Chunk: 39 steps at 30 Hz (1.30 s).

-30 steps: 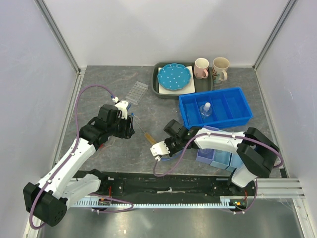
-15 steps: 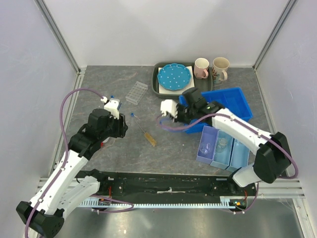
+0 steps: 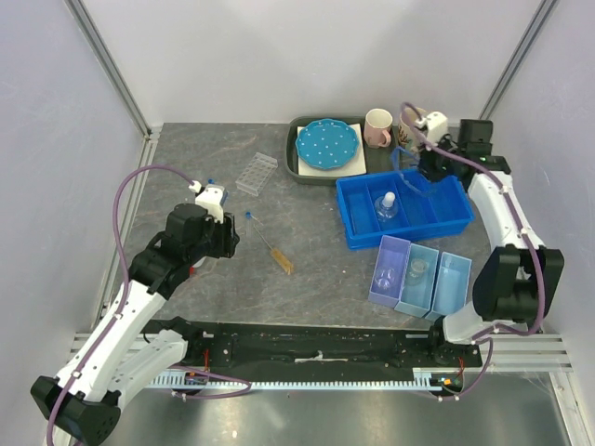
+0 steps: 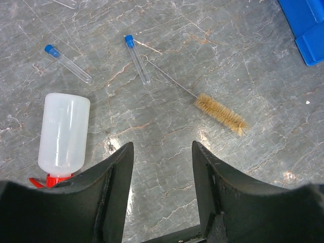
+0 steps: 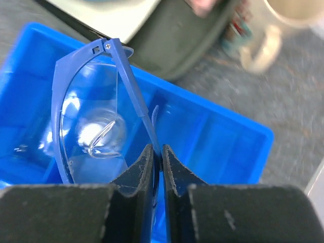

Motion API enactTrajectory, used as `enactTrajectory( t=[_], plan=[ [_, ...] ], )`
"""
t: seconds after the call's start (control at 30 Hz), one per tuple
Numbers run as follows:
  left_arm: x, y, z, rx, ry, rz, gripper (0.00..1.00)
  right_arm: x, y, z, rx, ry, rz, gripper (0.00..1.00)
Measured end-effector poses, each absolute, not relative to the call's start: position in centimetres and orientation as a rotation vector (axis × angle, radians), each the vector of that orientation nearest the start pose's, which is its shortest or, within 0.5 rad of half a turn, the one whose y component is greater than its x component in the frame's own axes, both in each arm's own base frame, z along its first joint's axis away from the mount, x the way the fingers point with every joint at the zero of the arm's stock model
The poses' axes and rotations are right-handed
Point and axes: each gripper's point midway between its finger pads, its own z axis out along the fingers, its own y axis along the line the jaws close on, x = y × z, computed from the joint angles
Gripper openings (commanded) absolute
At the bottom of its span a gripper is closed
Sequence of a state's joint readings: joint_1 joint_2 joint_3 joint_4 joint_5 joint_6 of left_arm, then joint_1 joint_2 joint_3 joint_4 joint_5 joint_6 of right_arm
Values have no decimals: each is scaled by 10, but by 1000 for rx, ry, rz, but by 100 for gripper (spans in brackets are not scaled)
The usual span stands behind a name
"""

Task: Organize the chemistry lab equipment

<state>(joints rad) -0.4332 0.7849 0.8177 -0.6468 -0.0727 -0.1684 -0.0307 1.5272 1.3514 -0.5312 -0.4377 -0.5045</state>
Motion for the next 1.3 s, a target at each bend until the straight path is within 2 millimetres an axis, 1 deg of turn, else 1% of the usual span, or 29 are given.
enactTrajectory(
  t=[0.03, 0.07, 0.1, 0.17, 0.27, 0.33, 0.43, 0.63, 0.73, 0.83, 0.87, 0.93, 0.97, 1.03, 1.07, 1.1, 1.13, 1.17, 1.2, 1.23, 1.3],
  plan=[
    [235, -103, 191, 249, 2181, -261, 57, 425, 30, 203, -689, 2107, 196, 16],
    [235, -103, 190, 249, 2183, -261, 57, 429, 12, 194, -629, 2144, 192, 16],
    [235, -103, 190, 250, 2186, -261, 57, 431, 0, 184, -587, 2175, 192, 16],
    [236, -103, 188, 252, 2190, -262, 57, 435, -14, 161, -533, 2236, 208, 16],
    [237, -104, 187, 253, 2195, -261, 57, 437, -16, 130, -501, 2312, 249, 16],
    [237, -104, 187, 253, 2196, -261, 57, 437, -14, 115, -480, 2351, 275, 16],
    [237, -104, 187, 253, 2196, -261, 57, 436, -15, 105, -455, 2382, 283, 16],
    [238, -104, 187, 253, 2196, -261, 57, 437, -21, 96, -411, 2415, 256, 18],
    [238, -104, 186, 254, 2197, -261, 57, 436, -23, 88, -400, 2438, 255, 20],
    [238, -105, 184, 255, 2205, -258, 57, 435, -24, 80, -394, 2459, 254, 27],
    [239, -105, 184, 256, 2208, -258, 57, 434, -24, 79, -393, 2465, 254, 31],
    [239, -105, 181, 257, 2218, -255, 57, 433, -23, 79, -389, 2468, 260, 34],
    [240, -105, 180, 258, 2222, -253, 57, 433, -23, 79, -389, 2467, 263, 37],
    [241, -106, 178, 260, 2230, -252, 57, 432, -22, 82, -387, 2466, 265, 40],
    [241, -106, 177, 261, 2234, -251, 57, 430, -22, 85, -388, 2462, 264, 44],
    [241, -107, 176, 263, 2238, -252, 57, 428, -22, 90, -388, 2455, 260, 47],
    [241, -108, 175, 266, 2239, -260, 59, 425, -21, 97, -387, 2445, 256, 53],
    [241, -110, 175, 269, 2241, -269, 60, 423, -21, 105, -389, 2430, 251, 55],
    [241, -110, 175, 268, 2239, -276, 62, 421, -20, 115, -396, 2407, 245, 58],
    [241, -112, 176, 260, 2238, -286, 64, 418, -19, 125, -408, 2380, 240, 63],
    [241, -117, 175, 248, 2239, -320, 67, 410, -15, 147, -434, 2320, 236, 69]
  ],
)
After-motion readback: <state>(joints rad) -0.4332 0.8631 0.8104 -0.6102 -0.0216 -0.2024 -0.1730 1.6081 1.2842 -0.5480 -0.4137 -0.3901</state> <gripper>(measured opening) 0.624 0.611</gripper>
